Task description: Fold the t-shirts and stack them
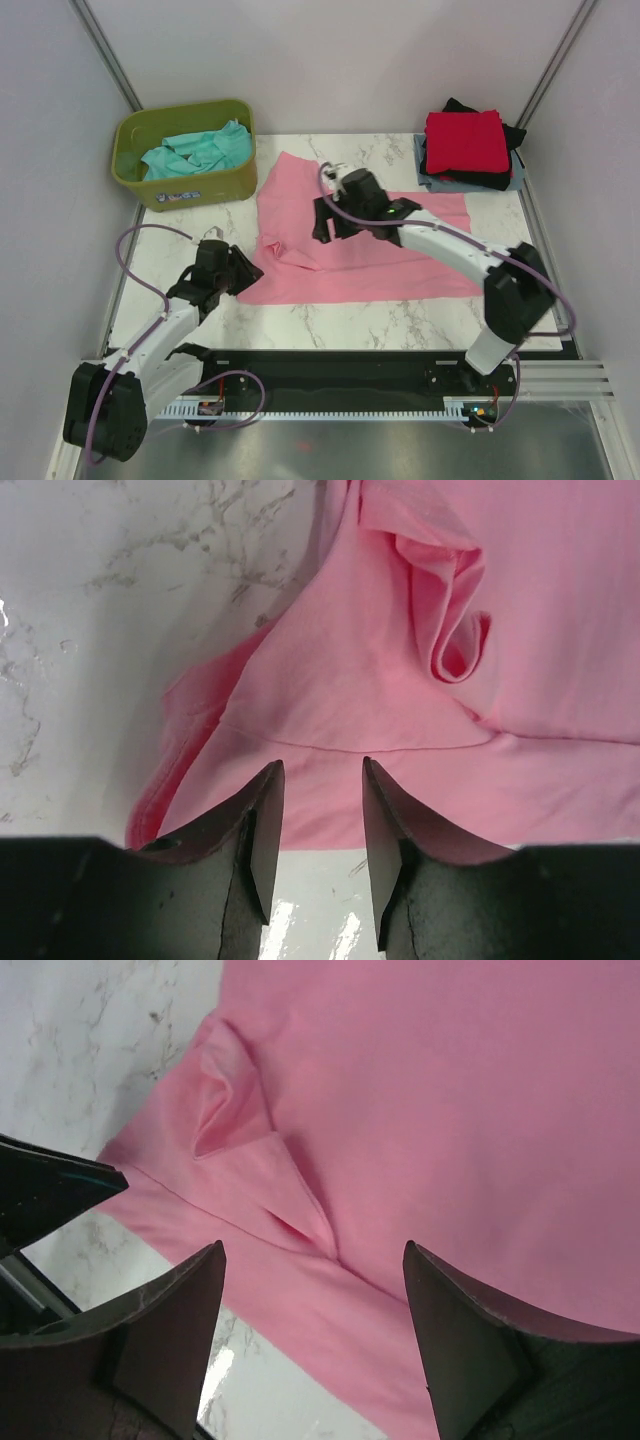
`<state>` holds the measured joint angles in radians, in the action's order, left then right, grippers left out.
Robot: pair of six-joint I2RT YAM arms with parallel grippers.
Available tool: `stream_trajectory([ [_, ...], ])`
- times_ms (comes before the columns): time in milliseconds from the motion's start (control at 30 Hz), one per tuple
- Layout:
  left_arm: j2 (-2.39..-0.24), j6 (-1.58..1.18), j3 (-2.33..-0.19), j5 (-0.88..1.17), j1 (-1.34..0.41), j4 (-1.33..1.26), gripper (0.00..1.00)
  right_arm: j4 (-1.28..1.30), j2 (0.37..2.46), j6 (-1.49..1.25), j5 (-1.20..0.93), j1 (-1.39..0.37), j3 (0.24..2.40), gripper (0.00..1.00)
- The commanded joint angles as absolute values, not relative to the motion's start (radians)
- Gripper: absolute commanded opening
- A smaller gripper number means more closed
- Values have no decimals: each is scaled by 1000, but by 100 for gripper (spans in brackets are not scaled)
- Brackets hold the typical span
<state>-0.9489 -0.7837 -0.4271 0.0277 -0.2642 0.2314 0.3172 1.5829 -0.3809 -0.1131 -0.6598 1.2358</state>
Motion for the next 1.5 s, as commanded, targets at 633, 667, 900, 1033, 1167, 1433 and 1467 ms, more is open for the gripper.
stream_trajectory([
  [633, -933, -910, -245, 41, -189, 193, 40, 506, 2267, -57, 29, -953, 1945, 74],
  [667, -939, -908, -244, 43, -189, 184, 40, 509, 2276, -55, 38, -957, 1947, 73],
  [900, -925, -908, -236, 46, -187, 176, 40, 517, 2279, -63, 149, -974, 1925, 61],
  [1033, -923, -907, -232, 48, -187, 175, 39, 520, 2278, -32, 215, -974, 1922, 45],
  [1167, -922, -905, -233, 48, -187, 173, 40, 526, 2284, 24, 302, -973, 1922, 28],
  [1433, -919, -904, -230, 49, -187, 173, 40, 519, 2283, 74, 356, -871, 1965, 5],
  [1467, -920, -904, -230, 51, -187, 173, 40, 518, 2281, 74, 348, -856, 1977, 9],
])
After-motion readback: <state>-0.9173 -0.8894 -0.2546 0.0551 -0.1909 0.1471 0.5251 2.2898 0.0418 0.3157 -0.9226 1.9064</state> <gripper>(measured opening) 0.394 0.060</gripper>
